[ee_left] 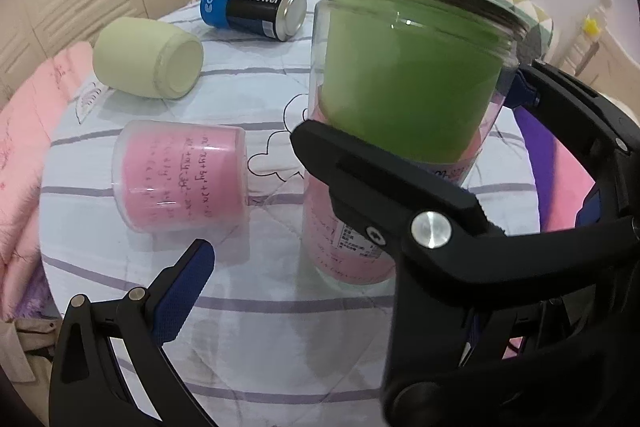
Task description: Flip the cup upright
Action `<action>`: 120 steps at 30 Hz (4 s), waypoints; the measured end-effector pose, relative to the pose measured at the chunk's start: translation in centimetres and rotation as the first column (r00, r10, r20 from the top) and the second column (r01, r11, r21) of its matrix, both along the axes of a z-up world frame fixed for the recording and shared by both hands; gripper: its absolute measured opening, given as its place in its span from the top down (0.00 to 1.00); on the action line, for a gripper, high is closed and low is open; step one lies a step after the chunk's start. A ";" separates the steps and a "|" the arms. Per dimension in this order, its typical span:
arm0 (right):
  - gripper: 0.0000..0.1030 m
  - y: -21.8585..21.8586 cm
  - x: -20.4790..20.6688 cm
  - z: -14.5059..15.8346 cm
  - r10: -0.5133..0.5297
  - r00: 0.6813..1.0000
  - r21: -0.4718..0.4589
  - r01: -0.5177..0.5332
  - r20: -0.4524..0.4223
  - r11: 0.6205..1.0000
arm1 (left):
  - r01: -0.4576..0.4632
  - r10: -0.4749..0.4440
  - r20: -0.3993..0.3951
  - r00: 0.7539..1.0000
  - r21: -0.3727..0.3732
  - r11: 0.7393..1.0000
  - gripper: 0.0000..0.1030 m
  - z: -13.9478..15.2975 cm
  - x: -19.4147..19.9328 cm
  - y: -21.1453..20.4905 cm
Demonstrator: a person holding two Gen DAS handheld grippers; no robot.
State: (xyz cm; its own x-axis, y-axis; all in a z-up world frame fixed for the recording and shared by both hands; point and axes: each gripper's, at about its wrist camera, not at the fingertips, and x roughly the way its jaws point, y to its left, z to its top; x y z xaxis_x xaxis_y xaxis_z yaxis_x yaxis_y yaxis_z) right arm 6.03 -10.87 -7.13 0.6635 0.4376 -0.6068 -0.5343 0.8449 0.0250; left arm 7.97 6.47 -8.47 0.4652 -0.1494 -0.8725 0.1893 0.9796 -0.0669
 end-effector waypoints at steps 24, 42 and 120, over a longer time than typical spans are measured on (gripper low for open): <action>0.26 -0.6 -0.5 -0.5 -0.009 1.000 -0.030 0.009 0.021 1.000 | -0.010 0.010 0.006 1.000 -0.012 1.000 0.00 -0.3 -1.0 1.1; 0.20 -1.0 -2.6 0.2 -0.022 1.000 -0.060 0.021 -0.012 0.998 | 0.014 -0.015 0.059 0.998 0.017 1.000 0.00 1.0 -2.3 -0.1; 0.14 -5.1 -12.3 9.4 -0.559 0.773 -0.060 0.600 0.300 0.798 | 0.110 -0.100 0.488 0.867 0.008 0.994 0.00 9.4 -11.5 -3.8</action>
